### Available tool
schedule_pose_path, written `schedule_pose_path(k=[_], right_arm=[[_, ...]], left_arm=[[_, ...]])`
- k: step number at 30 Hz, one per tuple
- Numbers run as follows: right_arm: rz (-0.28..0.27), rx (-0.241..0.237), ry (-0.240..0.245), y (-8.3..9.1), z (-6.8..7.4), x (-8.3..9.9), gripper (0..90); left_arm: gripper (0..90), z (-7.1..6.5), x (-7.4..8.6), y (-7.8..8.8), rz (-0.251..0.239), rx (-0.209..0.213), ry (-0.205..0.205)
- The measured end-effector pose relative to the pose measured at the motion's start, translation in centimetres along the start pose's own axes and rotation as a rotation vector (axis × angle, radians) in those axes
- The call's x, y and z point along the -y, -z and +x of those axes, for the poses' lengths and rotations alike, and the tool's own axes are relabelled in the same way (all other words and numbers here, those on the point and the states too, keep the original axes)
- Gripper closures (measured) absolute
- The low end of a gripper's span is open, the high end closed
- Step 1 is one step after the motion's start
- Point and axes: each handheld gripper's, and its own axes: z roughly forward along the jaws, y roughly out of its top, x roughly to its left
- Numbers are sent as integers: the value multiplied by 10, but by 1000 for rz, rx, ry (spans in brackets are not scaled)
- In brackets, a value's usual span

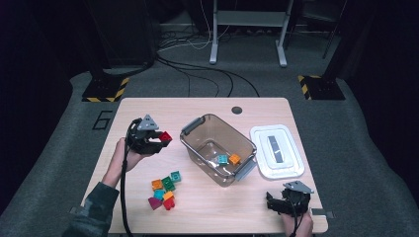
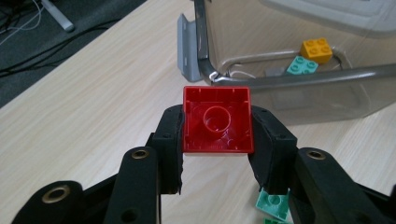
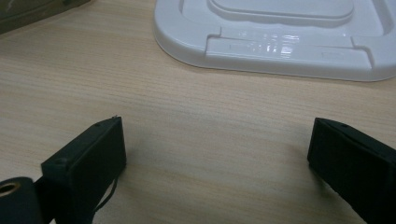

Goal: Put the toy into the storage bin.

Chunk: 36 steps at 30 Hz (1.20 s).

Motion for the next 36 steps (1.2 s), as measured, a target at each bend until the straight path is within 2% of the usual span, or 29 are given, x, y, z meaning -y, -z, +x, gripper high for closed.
schedule_pose_path(k=[10,13,21,36], right_arm=[[1,-1,-1,0,0,0,34],[0,0,0,0,0,0,34],[0,0,-1,0,0,0,34],[0,-1,-1,0,0,0,34]], left_arm=[[586,1,-22,1,-16,-10,-31],[586,1,-30,0,-15,-6,-29],[585,-1,-50,-4,-27,-2,-55],[585,-9,-75,-31,-7,35,-84]])
